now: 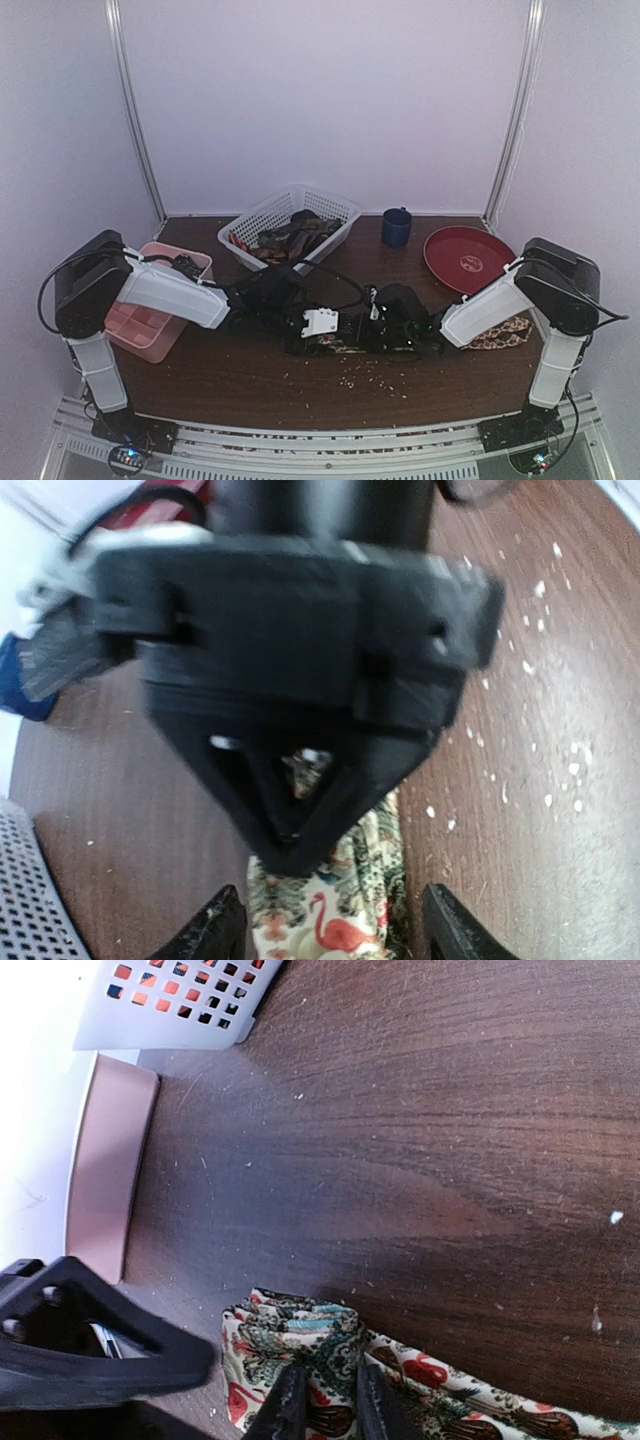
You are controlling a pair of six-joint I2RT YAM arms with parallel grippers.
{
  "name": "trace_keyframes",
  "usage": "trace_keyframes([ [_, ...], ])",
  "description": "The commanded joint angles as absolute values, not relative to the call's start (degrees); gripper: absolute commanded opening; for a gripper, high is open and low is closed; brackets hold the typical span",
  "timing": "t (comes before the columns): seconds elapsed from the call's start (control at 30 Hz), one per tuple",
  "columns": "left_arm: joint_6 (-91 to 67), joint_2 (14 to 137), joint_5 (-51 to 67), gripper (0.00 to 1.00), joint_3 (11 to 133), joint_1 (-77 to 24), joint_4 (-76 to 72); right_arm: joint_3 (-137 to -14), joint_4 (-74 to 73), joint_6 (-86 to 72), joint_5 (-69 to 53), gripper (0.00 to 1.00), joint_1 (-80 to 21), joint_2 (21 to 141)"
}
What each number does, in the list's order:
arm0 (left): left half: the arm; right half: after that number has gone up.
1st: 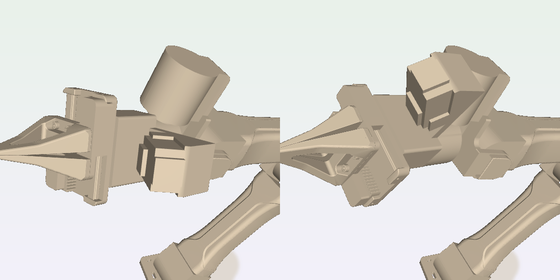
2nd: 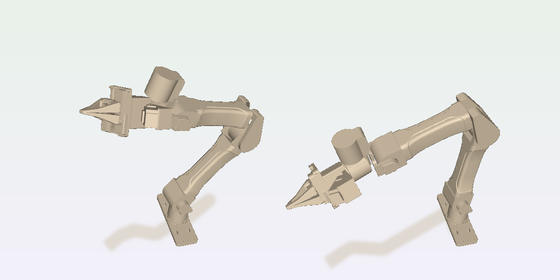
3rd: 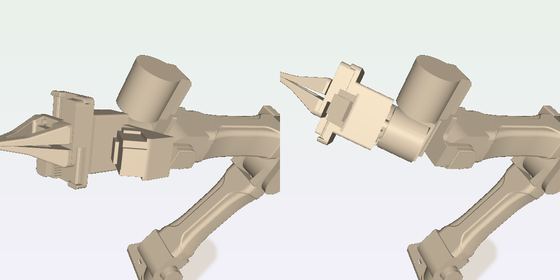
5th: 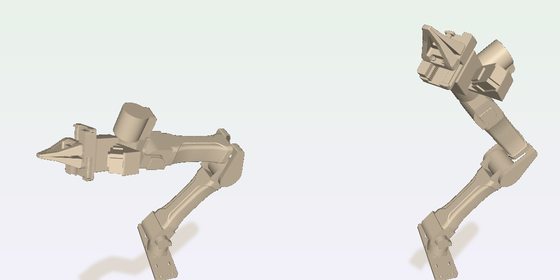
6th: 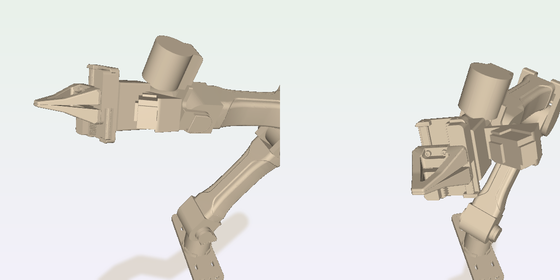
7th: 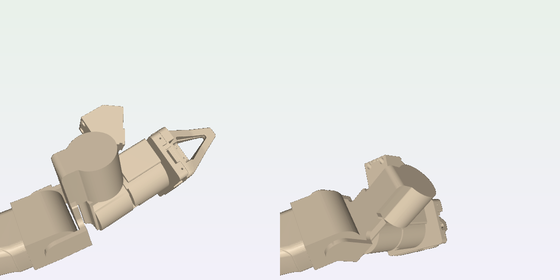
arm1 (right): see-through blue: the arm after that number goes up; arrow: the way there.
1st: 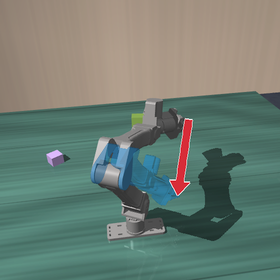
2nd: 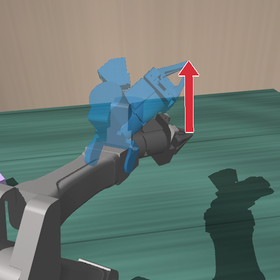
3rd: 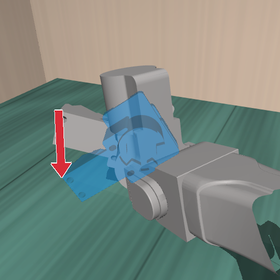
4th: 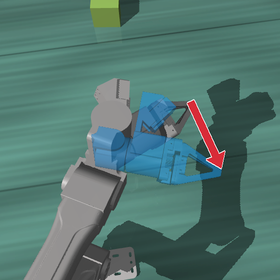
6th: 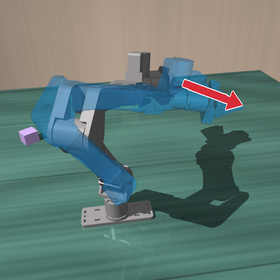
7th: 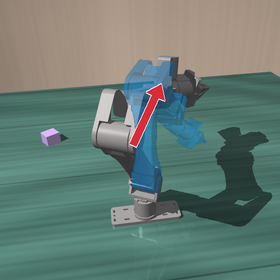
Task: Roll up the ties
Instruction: Fold the tie at the center of the board.
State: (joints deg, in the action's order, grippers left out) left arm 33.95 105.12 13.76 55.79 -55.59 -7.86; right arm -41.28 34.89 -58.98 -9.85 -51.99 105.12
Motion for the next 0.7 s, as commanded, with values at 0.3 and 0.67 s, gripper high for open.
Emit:
trace_keyframes([
  [0.3, 39.44, 109.51, 12.00, 0.62, 59.64, -53.98, -7.79, -41.13, 36.94, -59.85, -11.02, 0.19, -51.75, 105.72],
  [0.67, 37.71, 111.47, 12.74, 0.63, 60.99, -53.30, -5.30, -41.13, 37.47, -60.06, -11.28, 0.19, -51.69, 105.82],
])
